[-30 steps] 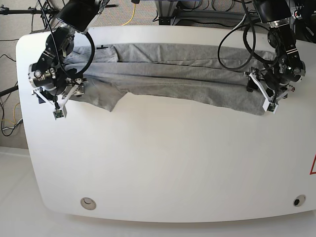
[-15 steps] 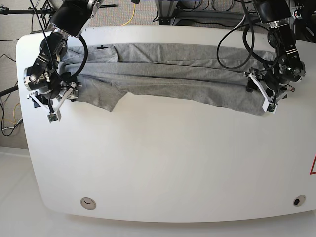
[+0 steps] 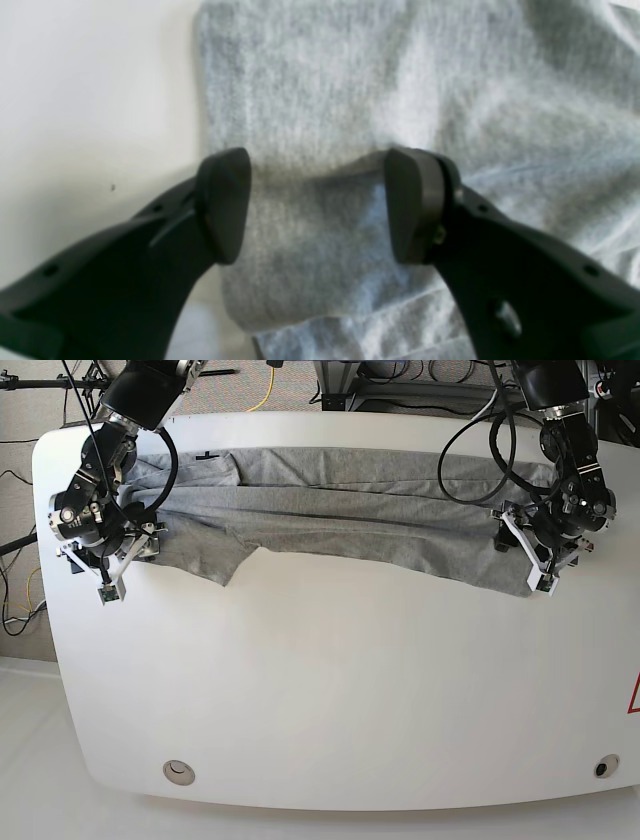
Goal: Fold the T-shirt properly
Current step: 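Pinch the strip end beside the sleeve with the right gripper, then pinch the strip end with the left gripper and pull it toward the right gripper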
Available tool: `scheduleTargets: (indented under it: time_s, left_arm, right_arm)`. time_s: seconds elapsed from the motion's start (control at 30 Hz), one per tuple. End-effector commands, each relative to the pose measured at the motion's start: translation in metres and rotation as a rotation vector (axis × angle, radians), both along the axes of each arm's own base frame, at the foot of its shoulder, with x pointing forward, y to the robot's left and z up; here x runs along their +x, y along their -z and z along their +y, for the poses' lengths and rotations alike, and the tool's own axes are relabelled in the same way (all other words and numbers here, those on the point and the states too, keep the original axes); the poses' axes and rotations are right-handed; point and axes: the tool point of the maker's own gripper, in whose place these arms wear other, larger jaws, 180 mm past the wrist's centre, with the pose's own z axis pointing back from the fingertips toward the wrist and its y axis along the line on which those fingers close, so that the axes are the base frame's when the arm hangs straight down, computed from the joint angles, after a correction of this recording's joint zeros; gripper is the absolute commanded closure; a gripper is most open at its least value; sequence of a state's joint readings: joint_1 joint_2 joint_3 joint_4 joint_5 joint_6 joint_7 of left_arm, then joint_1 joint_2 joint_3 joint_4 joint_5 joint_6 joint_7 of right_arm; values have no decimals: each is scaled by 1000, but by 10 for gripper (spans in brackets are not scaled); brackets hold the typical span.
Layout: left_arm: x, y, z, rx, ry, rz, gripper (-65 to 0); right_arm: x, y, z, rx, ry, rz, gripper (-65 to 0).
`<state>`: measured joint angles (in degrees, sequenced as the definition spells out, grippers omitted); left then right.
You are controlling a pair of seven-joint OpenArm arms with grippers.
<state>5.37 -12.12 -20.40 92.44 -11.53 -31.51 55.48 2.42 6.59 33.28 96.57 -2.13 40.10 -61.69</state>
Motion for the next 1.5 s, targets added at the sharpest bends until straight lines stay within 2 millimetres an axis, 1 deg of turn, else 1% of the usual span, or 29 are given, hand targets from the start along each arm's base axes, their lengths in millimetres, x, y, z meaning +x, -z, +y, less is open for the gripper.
scheduleTargets:
  time_s: [0.0, 0.03, 0.07, 0.13, 0.17, 0.27, 0.33, 0.43, 0.6, 0.7, 1.0, 1.07, 1.2, 1.33, 1.47]
  left_arm:
    - [11, -13, 4, 10, 0, -49, -400]
    - [11, -13, 4, 10, 0, -49, -400]
    - [11, -13, 4, 10, 0, -49, -400]
    - [11, -13, 4, 10, 0, -49, -400]
    - [11, -13, 4, 10, 0, -49, -400]
    - [11, -12, 4, 9, 0, -47, -400]
    - [11, -12, 4, 9, 0, -47, -400]
    - [11, -12, 4, 9, 0, -47, -400]
    - [11, -12, 4, 9, 0, -47, -400]
    - [11, -12, 5, 9, -2, -47, -400]
    - [11, -12, 5, 9, -2, -47, -400]
    - [11, -12, 5, 9, -2, -47, -400]
    - [11, -12, 5, 9, -2, -47, -400]
    - [11, -12, 5, 9, -2, -47, -400]
    - [11, -12, 5, 9, -2, -47, -400]
  right_arm:
    - [5, -9, -2, -9, -4, -36, -383]
    - [5, -9, -2, -9, -4, -34, -365]
    - [4, -8, -2, -9, -4, -32, -316]
    - [3, -8, -2, -9, -4, -31, -248]
    - [3, -7, -2, -9, -4, -29, -195]
    - [3, -7, 0, -8, -9, -26, -67]
    - [4, -6, 1, -8, -15, -22, -25]
    - [5, -6, 6, -10, -30, -21, -20]
    - [5, -6, 6, -10, -32, -21, -16]
    - [5, -9, 10, -9, -31, -26, 0]
    - [0, -41, 4, -94, -17, -33, 0]
    - [-8, -44, 2, -115, -9, -12, 0]
    - [-17, -51, -1, -149, 1, 2, 0]
    - [-34, -46, -3, -166, 3, 43, 0]
    - [-50, -35, 0, -155, 5, 85, 0]
